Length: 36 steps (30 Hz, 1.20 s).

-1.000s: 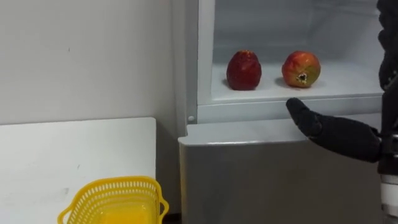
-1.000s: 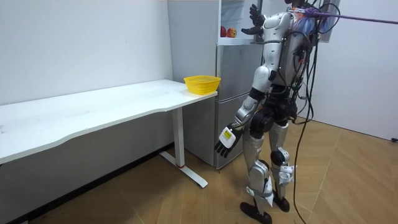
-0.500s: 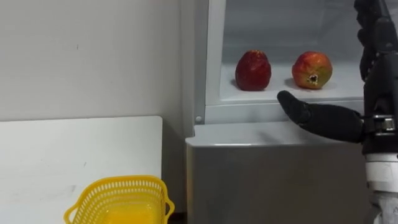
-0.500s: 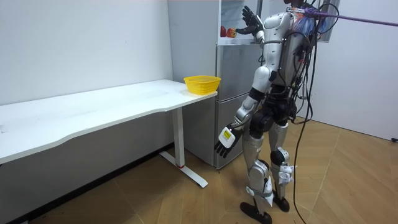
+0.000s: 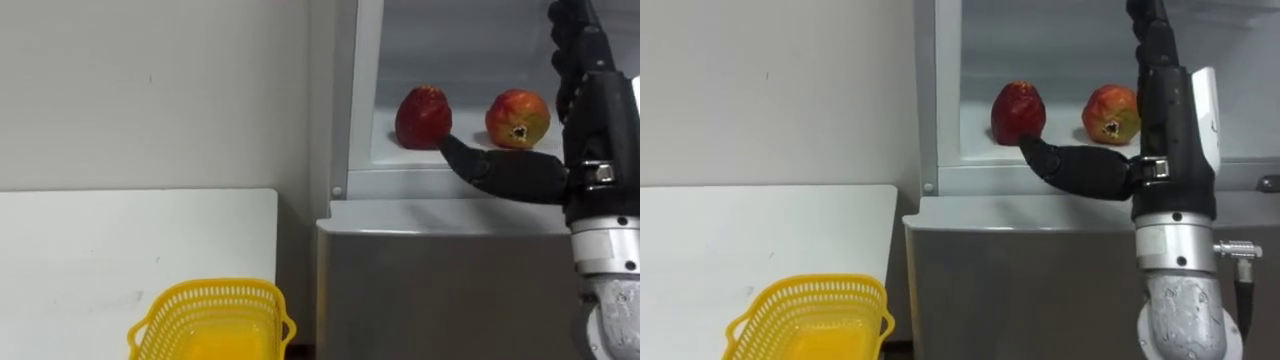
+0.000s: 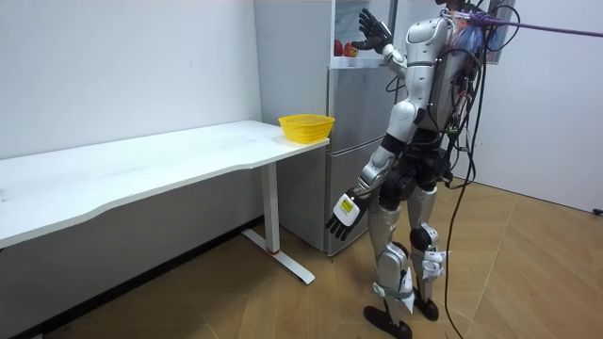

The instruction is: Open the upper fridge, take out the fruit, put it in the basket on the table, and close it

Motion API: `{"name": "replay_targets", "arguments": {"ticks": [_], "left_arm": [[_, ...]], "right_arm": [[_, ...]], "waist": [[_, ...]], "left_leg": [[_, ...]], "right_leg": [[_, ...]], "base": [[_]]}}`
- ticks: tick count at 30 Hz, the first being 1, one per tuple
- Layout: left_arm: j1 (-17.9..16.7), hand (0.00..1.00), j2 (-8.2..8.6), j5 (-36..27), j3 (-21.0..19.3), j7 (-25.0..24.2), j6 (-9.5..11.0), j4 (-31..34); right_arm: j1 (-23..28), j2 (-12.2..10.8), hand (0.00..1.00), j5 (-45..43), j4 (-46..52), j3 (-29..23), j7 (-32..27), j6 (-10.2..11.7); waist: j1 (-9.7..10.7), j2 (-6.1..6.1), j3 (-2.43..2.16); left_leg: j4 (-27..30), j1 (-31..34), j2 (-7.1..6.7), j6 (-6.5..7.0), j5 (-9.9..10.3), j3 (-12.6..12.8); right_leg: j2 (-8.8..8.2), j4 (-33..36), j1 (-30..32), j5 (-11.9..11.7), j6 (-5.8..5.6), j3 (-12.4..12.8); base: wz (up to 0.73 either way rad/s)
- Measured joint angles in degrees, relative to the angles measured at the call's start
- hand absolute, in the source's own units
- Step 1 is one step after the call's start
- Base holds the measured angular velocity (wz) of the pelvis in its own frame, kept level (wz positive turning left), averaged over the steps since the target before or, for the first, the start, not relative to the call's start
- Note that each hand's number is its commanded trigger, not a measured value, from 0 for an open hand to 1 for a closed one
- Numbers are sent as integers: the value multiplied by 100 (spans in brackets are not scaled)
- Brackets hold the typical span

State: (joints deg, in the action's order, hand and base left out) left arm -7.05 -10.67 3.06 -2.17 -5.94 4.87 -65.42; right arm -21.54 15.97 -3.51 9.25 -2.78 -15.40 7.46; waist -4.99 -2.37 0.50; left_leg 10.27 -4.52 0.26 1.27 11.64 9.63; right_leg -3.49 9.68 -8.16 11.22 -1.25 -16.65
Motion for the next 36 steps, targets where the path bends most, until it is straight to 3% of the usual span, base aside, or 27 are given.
{"name": "replay_targets", "arguments": {"ticks": [17,26,36], "left_arm": [[3,0,-19,162,-119,-95,-74,45],[-10,0,-38,161,-112,-43,-100,45],[2,0,-115,170,-91,-108,-323,42]], "right_arm": [[-441,37,0,-43,-186,219,15,-6],[-443,222,0,-50,-358,388,62,-117],[-490,274,0,-1,-582,392,224,-137]], "waist": [[-22,0,-6],[-19,-16,-16],[-3,-32,-23]], "left_leg": [[49,92,-1,6,-5,-72],[60,92,-6,11,-9,-93],[66,120,-12,12,-9,-177]], "right_leg": [[-13,-2,71,0,-1,-81],[-19,-1,56,0,-1,-98],[-20,4,17,0,-1,-172]], "base": [[2],[0],[4]]}}
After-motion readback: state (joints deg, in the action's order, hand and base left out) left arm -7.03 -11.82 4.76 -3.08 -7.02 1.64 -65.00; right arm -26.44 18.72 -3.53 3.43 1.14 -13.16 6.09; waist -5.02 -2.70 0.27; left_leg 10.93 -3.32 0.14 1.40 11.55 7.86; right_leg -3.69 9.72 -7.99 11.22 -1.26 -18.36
